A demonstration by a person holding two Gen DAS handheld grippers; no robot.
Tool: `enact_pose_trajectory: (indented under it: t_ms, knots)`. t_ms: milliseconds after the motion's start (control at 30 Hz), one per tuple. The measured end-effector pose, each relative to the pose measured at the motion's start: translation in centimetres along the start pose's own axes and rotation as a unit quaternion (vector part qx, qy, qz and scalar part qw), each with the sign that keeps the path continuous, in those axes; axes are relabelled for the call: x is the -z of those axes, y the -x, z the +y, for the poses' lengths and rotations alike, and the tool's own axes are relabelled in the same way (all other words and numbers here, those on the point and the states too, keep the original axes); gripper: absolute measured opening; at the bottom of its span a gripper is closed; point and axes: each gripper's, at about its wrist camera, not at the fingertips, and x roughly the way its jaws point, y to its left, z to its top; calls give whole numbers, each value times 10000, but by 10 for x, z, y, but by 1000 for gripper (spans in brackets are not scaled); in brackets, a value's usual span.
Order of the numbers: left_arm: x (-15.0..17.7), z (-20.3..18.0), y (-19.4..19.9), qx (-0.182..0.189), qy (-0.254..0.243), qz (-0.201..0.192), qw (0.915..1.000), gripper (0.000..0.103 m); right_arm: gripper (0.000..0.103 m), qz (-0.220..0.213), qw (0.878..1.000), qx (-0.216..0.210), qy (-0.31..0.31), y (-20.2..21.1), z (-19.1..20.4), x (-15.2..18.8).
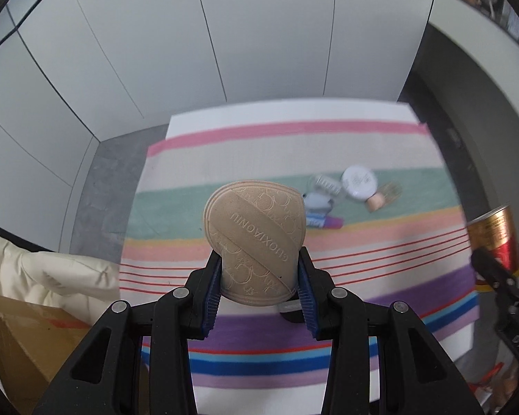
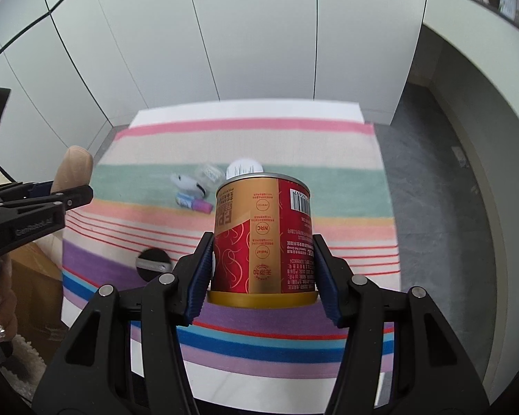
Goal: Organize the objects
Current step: 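Lift the can with the right tool while the left tool lifts the puffs toward the cardboard box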
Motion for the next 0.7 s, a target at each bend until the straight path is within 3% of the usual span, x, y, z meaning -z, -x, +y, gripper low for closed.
enact_pose_trajectory:
  t_ms: [200, 433, 700]
  knots:
    - [-16, 9, 57, 121, 123, -175, 9997, 41, 56, -94, 9998, 162, 63, 45, 14, -27]
    - [-20, 20, 132, 165, 298, -654, 9973, 42, 56, -427, 9988, 170, 167, 112, 33, -56]
    - [-7, 23, 169, 265, 312, -767, 9962, 42, 56, -566, 9975, 73, 419, 155, 52, -58]
